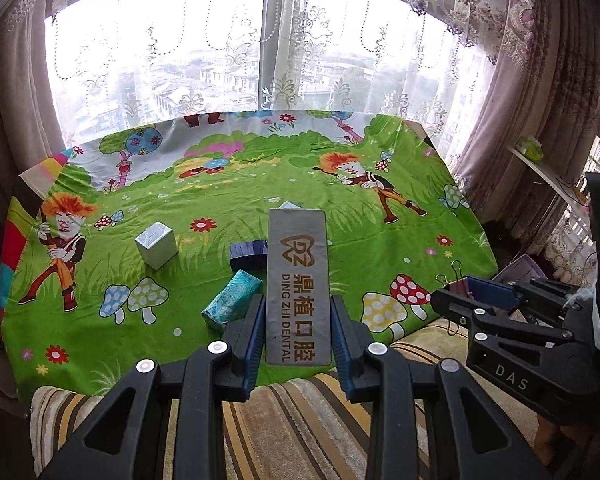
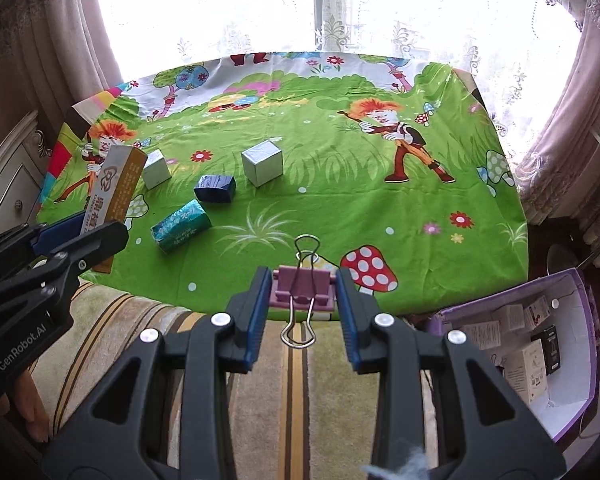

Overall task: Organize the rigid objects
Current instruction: 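Carry the dental box and pink clip into the purple box and open both tools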

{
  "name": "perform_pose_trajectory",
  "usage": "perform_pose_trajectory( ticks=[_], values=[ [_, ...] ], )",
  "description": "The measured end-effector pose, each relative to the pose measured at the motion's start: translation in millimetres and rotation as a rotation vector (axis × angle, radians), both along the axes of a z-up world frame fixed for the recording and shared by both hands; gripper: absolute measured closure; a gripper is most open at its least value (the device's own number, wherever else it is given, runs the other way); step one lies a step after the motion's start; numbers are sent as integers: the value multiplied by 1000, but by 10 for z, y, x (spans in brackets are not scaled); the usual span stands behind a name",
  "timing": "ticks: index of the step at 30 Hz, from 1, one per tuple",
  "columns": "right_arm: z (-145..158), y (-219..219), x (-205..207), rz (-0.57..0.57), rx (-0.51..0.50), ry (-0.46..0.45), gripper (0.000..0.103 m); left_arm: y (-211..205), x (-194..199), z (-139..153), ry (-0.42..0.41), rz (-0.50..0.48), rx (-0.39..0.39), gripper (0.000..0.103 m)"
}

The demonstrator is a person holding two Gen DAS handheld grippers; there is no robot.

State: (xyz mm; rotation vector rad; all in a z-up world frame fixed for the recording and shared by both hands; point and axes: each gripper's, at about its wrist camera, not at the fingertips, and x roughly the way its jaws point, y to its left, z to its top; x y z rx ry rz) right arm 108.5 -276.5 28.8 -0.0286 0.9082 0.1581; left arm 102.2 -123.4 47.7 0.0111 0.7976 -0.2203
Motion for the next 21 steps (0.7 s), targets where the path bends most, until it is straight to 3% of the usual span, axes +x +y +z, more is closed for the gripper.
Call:
perform_pose_trajectory(
  ticks=[21],
  values=[
    [40,-1129,-551,-182,-83,-55,66,-1105,-340,-20,143,-332,-149,71]
  ],
)
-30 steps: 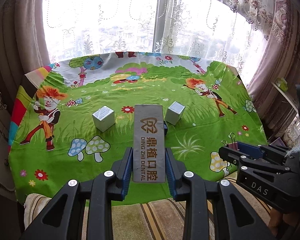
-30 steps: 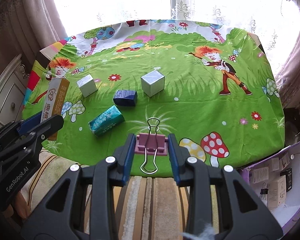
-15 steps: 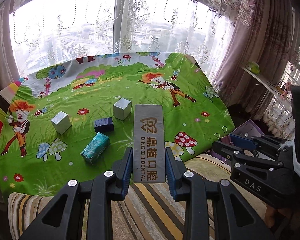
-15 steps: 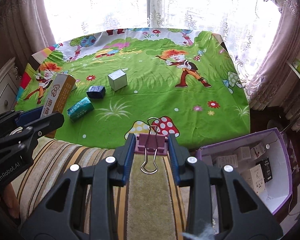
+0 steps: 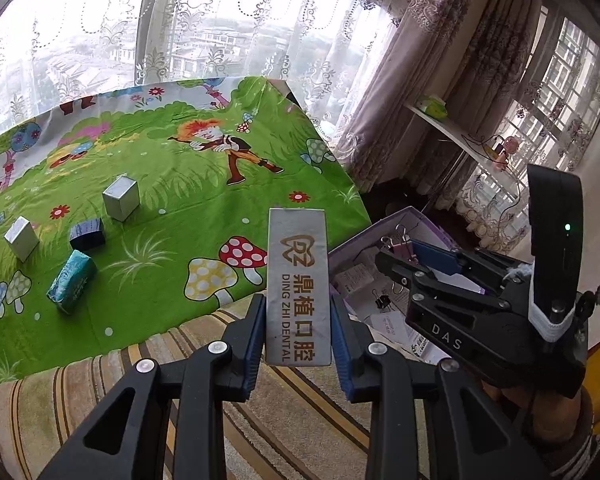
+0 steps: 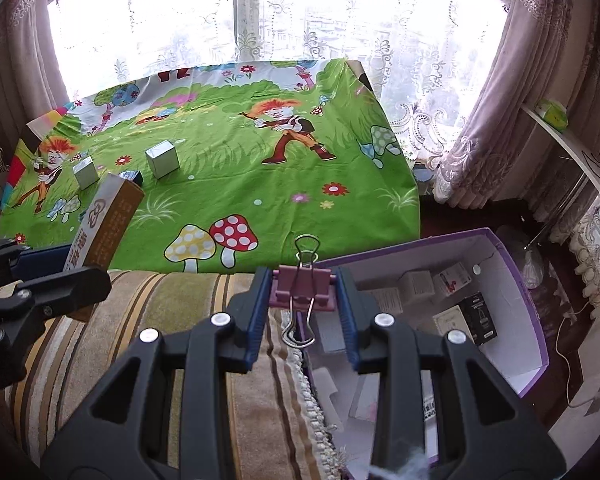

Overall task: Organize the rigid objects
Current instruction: 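Carry the dental box and pink clip into the purple box and open both tools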

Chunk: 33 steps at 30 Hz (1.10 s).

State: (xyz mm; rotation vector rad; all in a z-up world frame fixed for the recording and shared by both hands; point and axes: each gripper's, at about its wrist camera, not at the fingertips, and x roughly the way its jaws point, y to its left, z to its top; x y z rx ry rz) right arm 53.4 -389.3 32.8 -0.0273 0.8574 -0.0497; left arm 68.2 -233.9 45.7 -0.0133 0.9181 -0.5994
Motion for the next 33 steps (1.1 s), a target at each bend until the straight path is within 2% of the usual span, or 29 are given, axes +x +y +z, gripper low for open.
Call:
perform_pose_trajectory(
  ticks=[9,15,16,18,20,21,25,28,33],
  values=[
    [-5,-535,-198,-129,-20,-8,66,-460,-78,-75,86,-123,-36,71],
    [0,-705,-315,-179,-47,-15,66,-779,-197,-103,82,-209,-28,70],
    [5,-717,-330,-186,-53,-19,66,-808,-206,-100,80,-225,-30,68],
    [17,-737,-354,-200,-66,-25,66,-842,-229,-95,77,-243,-35,57],
    [24,-734,-359,-204,-75,-29,65,-818,-239,-73,64,-230,-41,41],
    [28,-728,-364,-205,-80,-30,61,-786,-238,-52,59,-220,-48,39],
    [82,-701,-397,-205,-75,-55,31,-572,-232,45,34,-157,-78,34],
    [156,-635,-418,-198,-88,-82,24,-389,-238,129,-15,-72,-51,29],
    [226,-457,-433,-151,-87,-98,21,-110,-215,203,-85,88,33,28]
  ],
)
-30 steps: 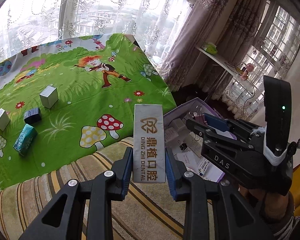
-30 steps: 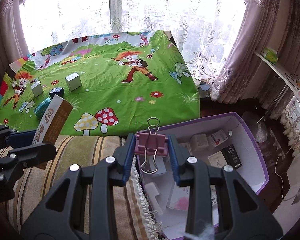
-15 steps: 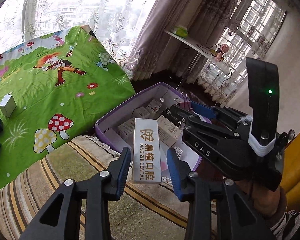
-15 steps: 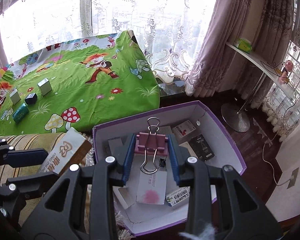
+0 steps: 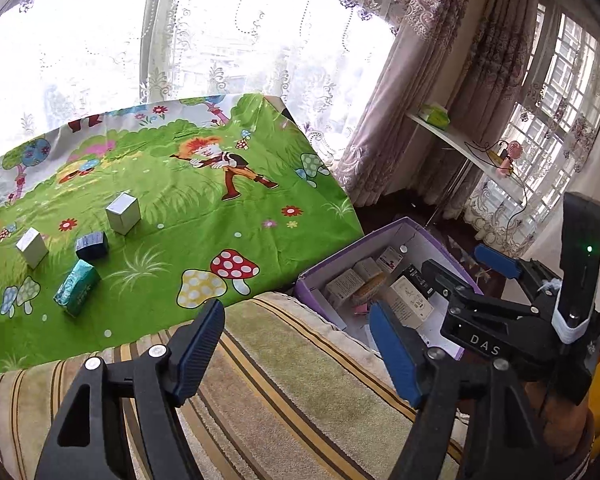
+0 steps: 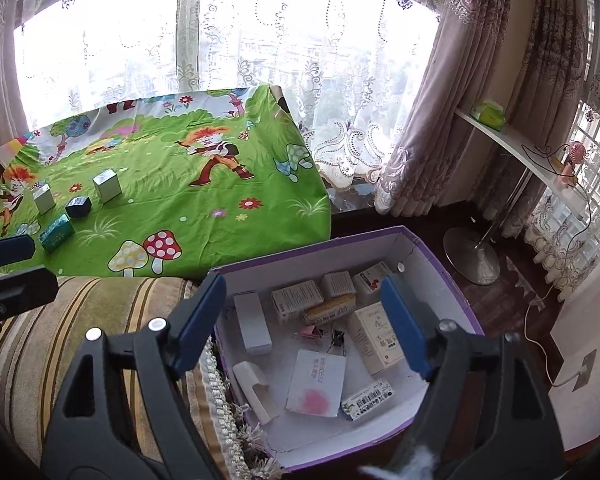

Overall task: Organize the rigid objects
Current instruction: 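Carry the dental box and pink clip into the purple box and open both tools, then move both open tools back over the remaining items on the bed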

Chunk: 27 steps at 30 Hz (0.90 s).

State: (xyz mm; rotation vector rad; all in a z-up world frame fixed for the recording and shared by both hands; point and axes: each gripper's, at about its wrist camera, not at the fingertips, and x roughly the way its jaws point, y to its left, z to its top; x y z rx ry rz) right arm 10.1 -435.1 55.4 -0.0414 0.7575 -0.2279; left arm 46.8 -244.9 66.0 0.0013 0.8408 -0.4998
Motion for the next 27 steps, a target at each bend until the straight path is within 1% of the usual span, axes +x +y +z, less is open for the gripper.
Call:
perform_pose_trajectory(
  ticks=[2,6,10,15,16,18,19,24,27],
  values=[
    [-3,74,12,17,-10,2,20,140,-3,19,-25,42,2,28],
    [-26,170,67,39,-11,15,20,375,-24,62,-67,89,16,28],
    [7,258,95,55,-15,11,20,544,-33,85,-106,111,73,27],
    [61,406,163,85,-41,15,20,842,81,61,-77,186,81,27],
    [66,433,179,91,-47,17,20,900,104,55,-69,193,77,27],
    [66,480,211,98,-61,22,20,1028,118,44,-68,197,43,27],
    [67,497,229,102,-66,25,20,1080,132,42,-67,201,41,27],
    [95,604,355,139,-68,40,20,1298,245,57,-67,216,63,28],
    [152,653,469,167,-45,36,20,1486,346,73,-63,240,72,28]
  ],
)
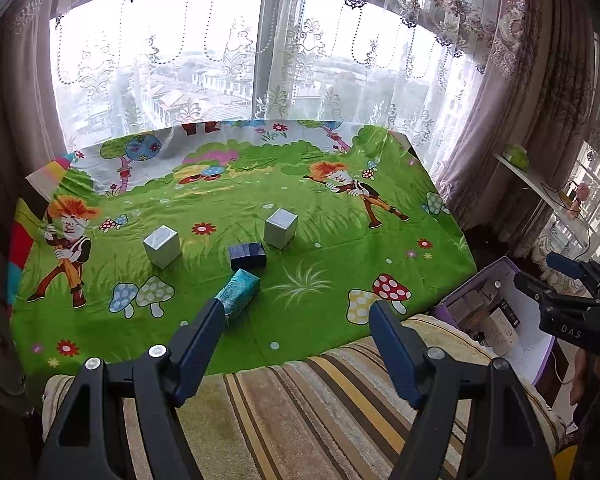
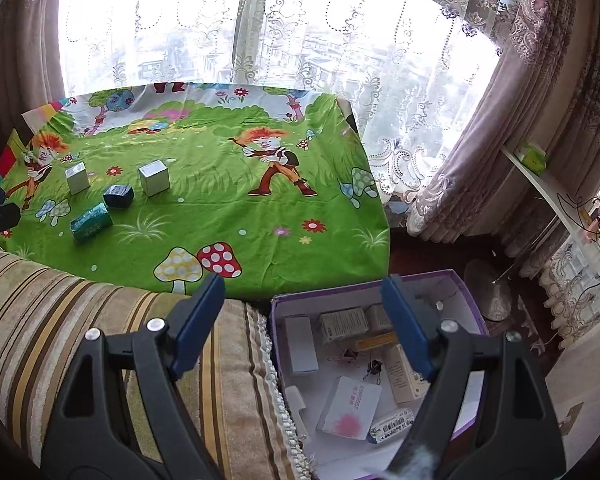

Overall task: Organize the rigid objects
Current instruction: 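Move both open tools back over the remaining items on the bed, then grasp a white cube with the left tool while the right tool grasps the other white cube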

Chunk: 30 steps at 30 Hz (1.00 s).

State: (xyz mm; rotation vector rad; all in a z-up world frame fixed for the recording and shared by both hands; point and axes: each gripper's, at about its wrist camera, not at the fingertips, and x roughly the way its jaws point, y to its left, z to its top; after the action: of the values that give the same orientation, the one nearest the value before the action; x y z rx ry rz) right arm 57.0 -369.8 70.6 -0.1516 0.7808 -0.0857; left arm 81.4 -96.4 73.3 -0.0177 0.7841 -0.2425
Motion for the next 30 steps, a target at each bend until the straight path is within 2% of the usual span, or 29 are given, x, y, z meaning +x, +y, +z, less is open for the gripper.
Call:
perform_pose_trajectory(
  ticks=[8,15,18,24,27,30],
  values=[
    [154,318,522,145,35,1,20,621,382,-86,50,108,-1,29],
    [74,659,1180,235,102,52,20,1095,878,-260,92,174,0,30],
    [-25,807,1479,280,154,83,20,1160,1140,-423,130,140,13,30],
    [-276,1235,1988,425,152,123,20,1173,1663,-828,191,61,78,30],
    [-487,1415,2215,478,176,187,20,1166,1874,-996,203,39,122,30],
    [-718,1573,2431,497,175,239,20,1186,2032,-1110,231,20,110,30]
  ],
)
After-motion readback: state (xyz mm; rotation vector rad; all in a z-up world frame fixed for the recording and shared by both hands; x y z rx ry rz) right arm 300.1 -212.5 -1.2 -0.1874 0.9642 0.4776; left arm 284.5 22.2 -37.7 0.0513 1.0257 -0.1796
